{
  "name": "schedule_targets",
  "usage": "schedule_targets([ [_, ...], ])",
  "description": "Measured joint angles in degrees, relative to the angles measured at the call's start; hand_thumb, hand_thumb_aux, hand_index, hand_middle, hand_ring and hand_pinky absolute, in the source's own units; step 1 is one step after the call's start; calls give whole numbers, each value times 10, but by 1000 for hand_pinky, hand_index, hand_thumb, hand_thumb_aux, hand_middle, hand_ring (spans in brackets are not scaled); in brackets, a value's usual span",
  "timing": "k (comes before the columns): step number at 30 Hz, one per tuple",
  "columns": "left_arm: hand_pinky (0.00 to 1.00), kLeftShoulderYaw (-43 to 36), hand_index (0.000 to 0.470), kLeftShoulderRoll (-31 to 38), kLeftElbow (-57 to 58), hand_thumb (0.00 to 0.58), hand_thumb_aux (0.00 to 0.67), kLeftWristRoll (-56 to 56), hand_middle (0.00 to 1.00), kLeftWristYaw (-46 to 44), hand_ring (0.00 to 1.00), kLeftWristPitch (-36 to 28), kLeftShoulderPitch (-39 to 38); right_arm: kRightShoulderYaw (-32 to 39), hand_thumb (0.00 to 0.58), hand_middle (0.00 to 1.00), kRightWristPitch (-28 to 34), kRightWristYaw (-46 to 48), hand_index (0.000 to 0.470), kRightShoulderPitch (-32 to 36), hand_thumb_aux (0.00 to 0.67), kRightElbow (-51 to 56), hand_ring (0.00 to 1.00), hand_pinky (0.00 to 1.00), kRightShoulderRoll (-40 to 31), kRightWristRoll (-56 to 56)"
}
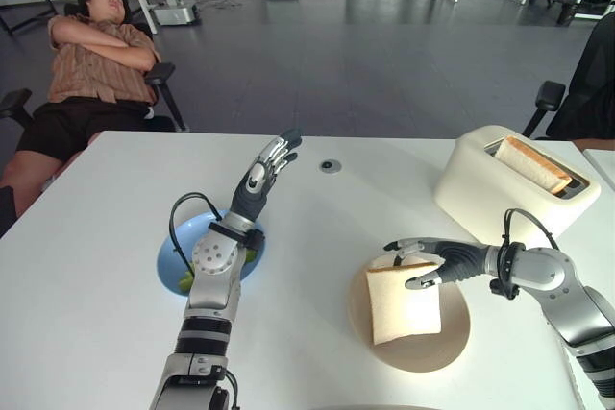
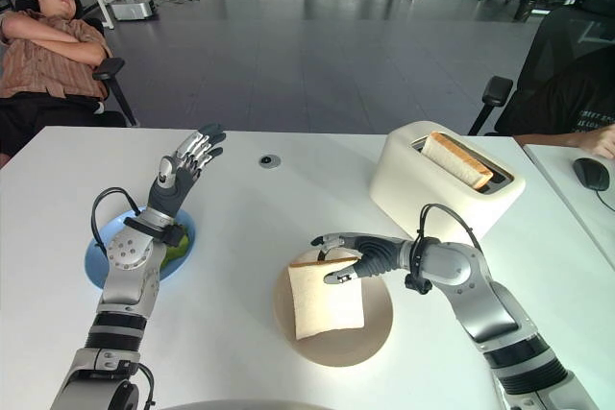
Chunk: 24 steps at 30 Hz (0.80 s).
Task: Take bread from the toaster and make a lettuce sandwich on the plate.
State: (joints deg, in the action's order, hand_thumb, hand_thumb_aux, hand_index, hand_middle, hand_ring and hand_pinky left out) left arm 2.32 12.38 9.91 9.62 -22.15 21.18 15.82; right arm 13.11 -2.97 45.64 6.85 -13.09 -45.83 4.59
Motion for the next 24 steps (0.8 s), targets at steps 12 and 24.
schedule_targets([
  [12,0,-33,0,270,132,0,0,-428,0,198,0,-22,57,-117,0,0,-50,-126,0,46,0,21,0,0,29,11],
  [24,0,-119,0,425,-25,0,0,-613,0,-46,0,-180,-31,-132,0,0,-54,-135,0,47,0,19,0,0,30,22],
])
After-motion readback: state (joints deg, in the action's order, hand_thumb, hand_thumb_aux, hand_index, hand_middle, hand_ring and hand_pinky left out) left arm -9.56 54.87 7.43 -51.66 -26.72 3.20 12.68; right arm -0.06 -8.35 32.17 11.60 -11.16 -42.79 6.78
